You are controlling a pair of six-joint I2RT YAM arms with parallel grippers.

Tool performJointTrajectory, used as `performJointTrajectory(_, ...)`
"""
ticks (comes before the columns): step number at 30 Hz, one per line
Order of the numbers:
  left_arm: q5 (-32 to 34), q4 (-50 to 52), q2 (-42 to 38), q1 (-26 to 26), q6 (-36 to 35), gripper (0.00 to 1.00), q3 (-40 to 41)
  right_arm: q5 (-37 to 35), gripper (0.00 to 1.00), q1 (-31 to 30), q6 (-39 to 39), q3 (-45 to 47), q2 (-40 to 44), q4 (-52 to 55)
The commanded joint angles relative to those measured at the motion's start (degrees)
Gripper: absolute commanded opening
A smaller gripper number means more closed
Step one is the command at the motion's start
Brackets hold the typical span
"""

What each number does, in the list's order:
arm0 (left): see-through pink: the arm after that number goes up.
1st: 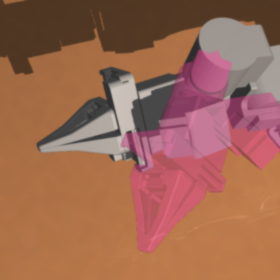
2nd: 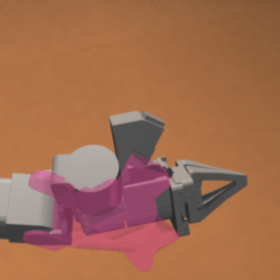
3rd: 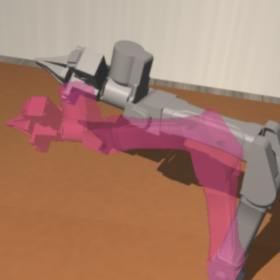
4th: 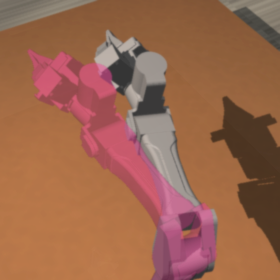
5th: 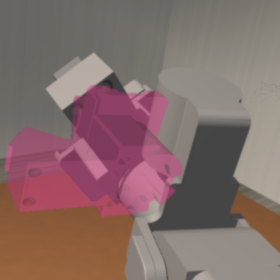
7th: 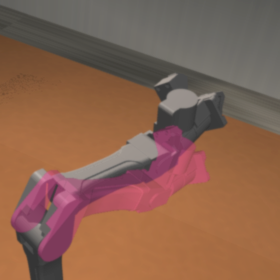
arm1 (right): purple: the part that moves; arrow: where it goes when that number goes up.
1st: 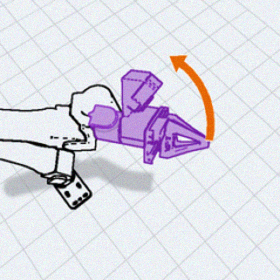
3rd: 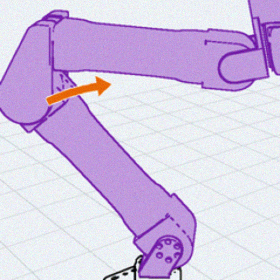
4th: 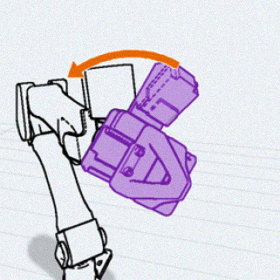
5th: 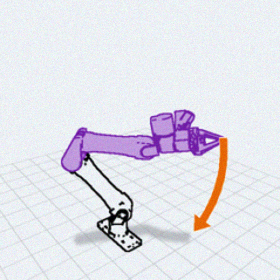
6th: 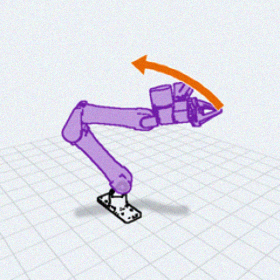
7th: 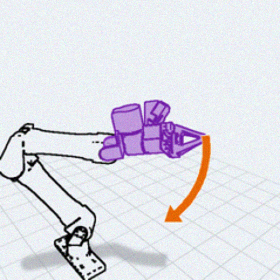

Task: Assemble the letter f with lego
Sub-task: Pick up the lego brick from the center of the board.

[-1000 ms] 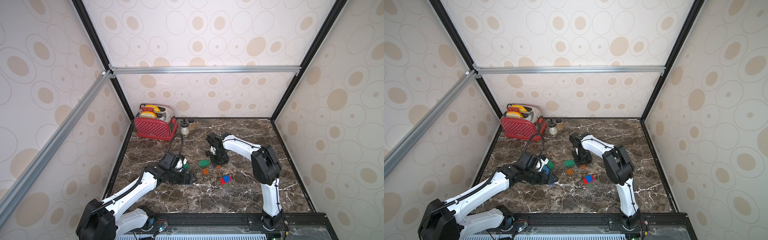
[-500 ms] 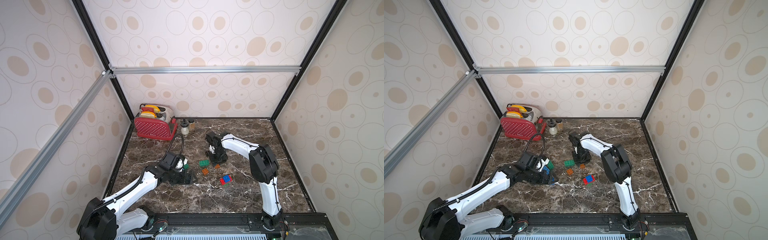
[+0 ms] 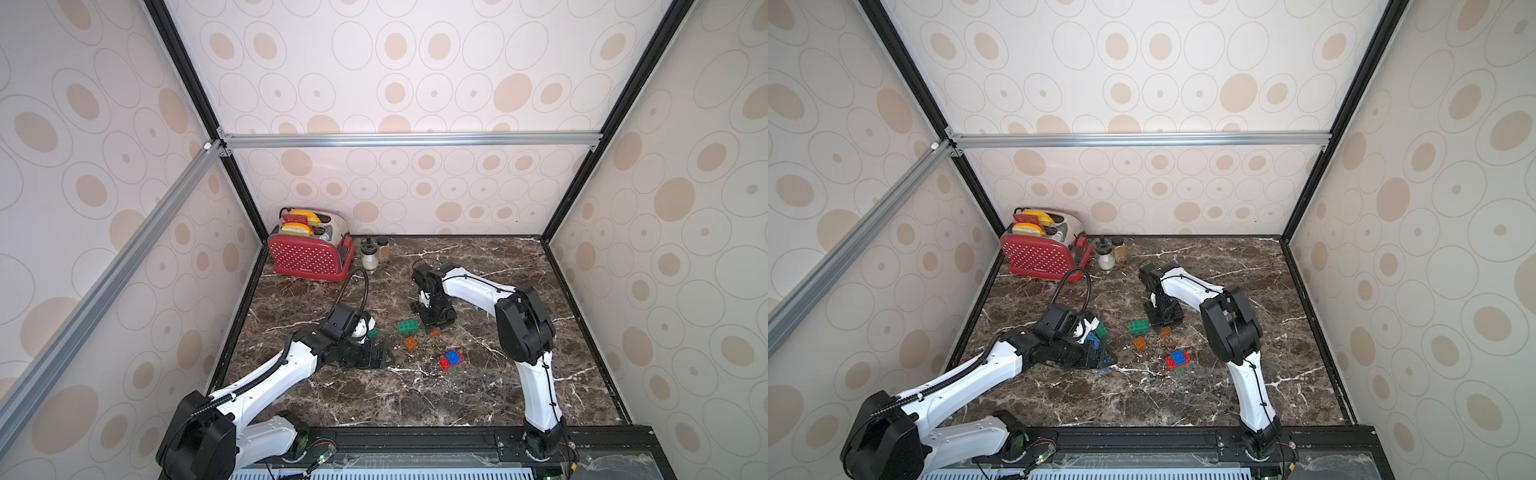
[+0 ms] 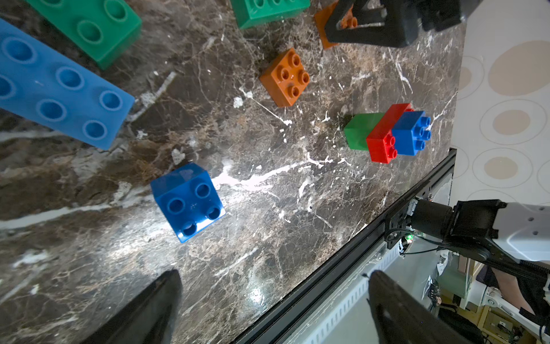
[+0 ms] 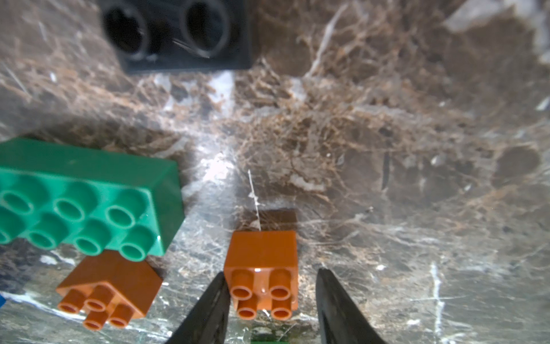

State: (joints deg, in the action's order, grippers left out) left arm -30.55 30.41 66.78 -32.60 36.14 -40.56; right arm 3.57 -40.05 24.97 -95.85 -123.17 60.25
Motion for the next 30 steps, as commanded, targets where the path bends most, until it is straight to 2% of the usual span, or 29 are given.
performJointTrajectory(1,0.13,-0.61,0.52,0.26,-1.25,0.99,-1.68,0.47,0.51,0.11,-0.56,-1.27,0.07,1.01)
performJointTrajectory(11,0.32,-0.70,0.52,0.31,-1.08,0.99,-1.92,1.25,0.48,0.33,-1.23,-1.32,-0.08,0.55)
performJointTrajectory(20,0.53,-0.90,0.46,0.25,-0.93,0.99,-1.98,1.35,0.35,0.34,-1.61,-0.79,0.25,0.40)
performJointTrajectory(30,2.39,-4.42,-1.39,0.16,-1.78,0.96,-0.56,1.25,0.30,0.36,-2.81,-4.42,3.71,4.28)
